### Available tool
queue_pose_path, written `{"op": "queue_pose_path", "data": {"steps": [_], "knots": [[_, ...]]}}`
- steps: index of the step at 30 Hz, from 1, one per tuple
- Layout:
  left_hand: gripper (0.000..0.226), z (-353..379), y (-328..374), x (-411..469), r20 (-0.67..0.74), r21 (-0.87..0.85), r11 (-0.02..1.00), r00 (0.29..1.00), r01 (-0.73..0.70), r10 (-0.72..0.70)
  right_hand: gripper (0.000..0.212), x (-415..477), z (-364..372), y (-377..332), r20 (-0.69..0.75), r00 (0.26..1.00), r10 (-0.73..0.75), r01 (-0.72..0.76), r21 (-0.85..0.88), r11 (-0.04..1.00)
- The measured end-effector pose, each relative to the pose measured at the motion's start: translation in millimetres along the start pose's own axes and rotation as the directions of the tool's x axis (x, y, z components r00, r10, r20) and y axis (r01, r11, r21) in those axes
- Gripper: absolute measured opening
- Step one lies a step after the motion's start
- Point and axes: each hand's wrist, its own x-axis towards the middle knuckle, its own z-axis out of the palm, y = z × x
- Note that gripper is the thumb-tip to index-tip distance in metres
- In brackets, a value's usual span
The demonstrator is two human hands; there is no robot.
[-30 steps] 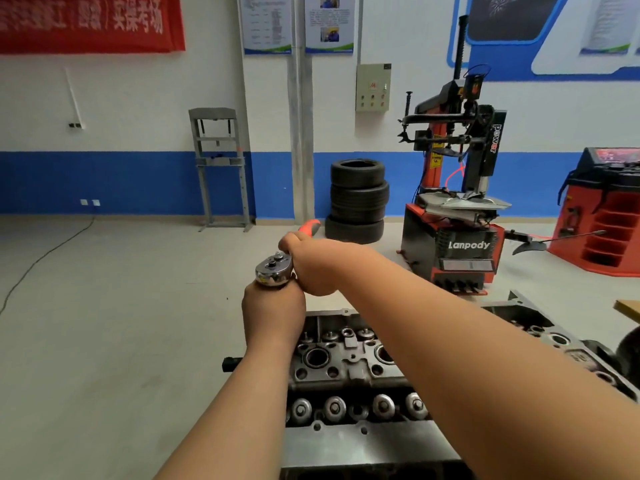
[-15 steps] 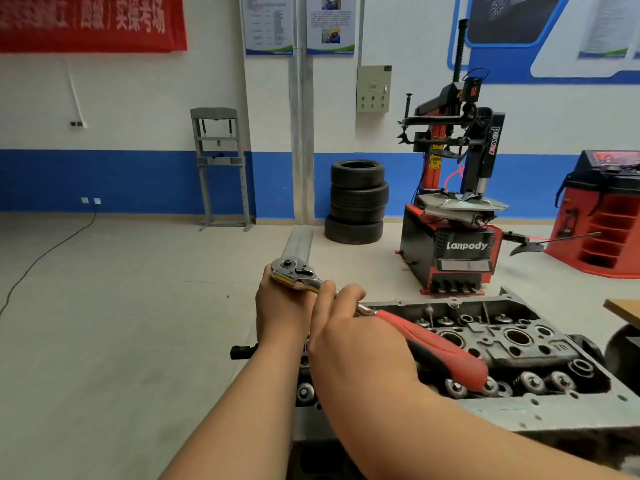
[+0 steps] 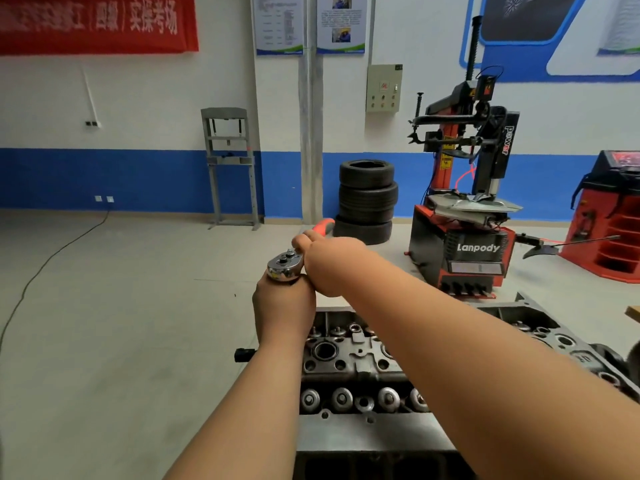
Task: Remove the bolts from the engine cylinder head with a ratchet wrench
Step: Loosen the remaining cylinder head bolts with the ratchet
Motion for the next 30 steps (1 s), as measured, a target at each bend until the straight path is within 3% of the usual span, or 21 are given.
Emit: {"op": "queue_pose_path", "data": {"steps": [3, 9, 14, 16, 17, 20, 23, 26, 30], "knots": [[0.011, 0.9, 1.5, -1.7, 0.014, 0.004, 1.0, 1.0, 0.013, -0.013, 0.059, -12.9, 0.9, 3.1, 0.002, 1.0, -0.002, 0.002, 0.055, 0.999], [0.005, 1.1, 4.9, -4.9, 0.079, 0.119, 0.992, 0.996, -0.045, 0.036, 0.055, -66.8, -11.2, -17.0, 0.042, 0.946, 0.322, -0.315, -0.123, 0.941], [0.011, 1.4, -1.7, -29.4, 0.186, 0.09, 0.985, 0.975, -0.144, 0.125, 0.055, -119.3, 5.3, -52.9, -0.059, 0.992, 0.113, -0.122, -0.194, 0.973], [0.036, 5.0, 2.6, -55.9, 0.018, 0.125, 0.976, 0.984, -0.18, 0.179, 0.051, -118.3, 8.1, -57.1, -0.073, 0.991, 0.108, -0.121, -0.213, 0.97], [0.04, 5.7, 4.3, -58.1, 0.002, 0.118, 0.975, 0.982, -0.187, 0.188, 0.048, -113.1, 6.1, -54.4, -0.081, 0.99, 0.117, -0.132, -0.209, 0.969], [0.013, 3.9, 5.3, -18.3, 0.1, 0.099, 0.991, 0.991, -0.094, 0.084, 0.038, -87.3, -2.7, -26.1, -0.123, 0.977, 0.172, -0.179, -0.044, 0.983], [0.007, 0.5, -4.1, 6.1, 0.008, 0.113, 0.992, 0.998, -0.056, 0.055, 0.047, -56.9, 0.1, -0.6, -0.112, 0.984, 0.14, -0.131, 0.085, 0.988], [0.009, 3.3, -2.8, -1.4, -0.001, 0.084, 0.995, 0.998, -0.055, 0.055, 0.054, -27.4, 1.2, 4.9, -0.008, 0.999, 0.042, -0.039, 0.247, 0.968], [0.01, 1.8, -2.7, 3.9, -0.012, 0.072, 0.996, 0.999, -0.05, 0.051, 0.061, -17.7, 2.2, 3.2, -0.01, 0.999, 0.037, -0.034, 0.214, 0.976]]}}
